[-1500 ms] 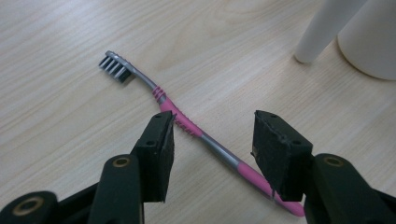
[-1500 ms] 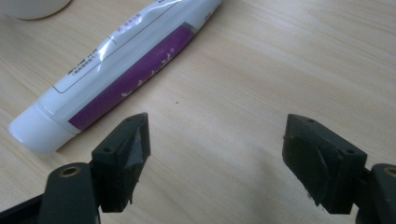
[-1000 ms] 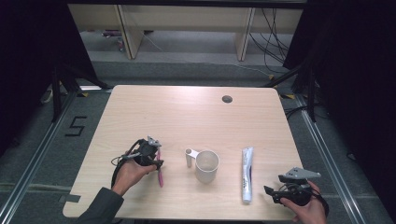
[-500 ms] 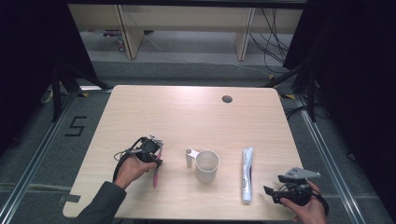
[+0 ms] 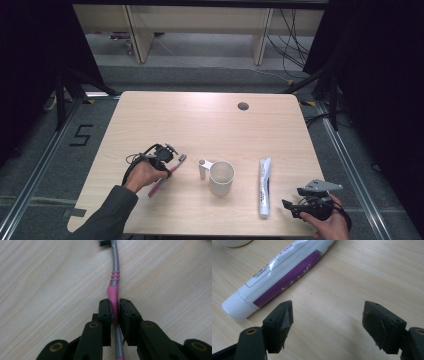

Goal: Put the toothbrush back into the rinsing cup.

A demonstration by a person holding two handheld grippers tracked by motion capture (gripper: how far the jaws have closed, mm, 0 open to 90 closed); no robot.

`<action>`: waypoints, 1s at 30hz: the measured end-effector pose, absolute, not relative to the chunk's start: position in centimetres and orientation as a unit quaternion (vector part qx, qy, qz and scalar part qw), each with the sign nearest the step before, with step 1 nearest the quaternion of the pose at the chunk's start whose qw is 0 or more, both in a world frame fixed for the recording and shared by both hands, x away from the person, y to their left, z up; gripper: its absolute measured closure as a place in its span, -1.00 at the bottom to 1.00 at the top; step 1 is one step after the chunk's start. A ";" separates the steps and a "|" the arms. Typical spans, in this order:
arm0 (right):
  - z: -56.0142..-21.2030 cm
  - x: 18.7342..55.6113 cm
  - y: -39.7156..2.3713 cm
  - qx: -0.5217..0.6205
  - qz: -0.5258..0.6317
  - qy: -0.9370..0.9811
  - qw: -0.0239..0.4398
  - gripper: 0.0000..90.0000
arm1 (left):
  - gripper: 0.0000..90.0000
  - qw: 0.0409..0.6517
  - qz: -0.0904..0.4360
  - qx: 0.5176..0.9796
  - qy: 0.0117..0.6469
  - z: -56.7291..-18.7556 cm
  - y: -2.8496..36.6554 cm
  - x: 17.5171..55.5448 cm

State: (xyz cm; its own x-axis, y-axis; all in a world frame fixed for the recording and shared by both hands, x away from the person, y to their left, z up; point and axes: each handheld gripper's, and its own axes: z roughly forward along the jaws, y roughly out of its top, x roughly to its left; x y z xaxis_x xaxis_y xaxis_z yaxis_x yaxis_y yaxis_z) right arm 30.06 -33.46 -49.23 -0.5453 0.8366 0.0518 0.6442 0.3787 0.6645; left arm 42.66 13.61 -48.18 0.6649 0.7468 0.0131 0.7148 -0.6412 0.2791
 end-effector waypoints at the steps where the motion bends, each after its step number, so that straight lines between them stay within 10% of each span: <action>1: -49.2 30.1 -33.5 0.453 0.324 0.817 0.148 -0.43 | 0.77 0.126 0.064 0.904 0.404 -48.2 13.6 42.7; 30: -49.2 29.9 -33.2 0.462 0.320 0.817 0.134 -0.43 | 0.83 0.032 0.009 0.933 0.358 -47.9 12.8 43.5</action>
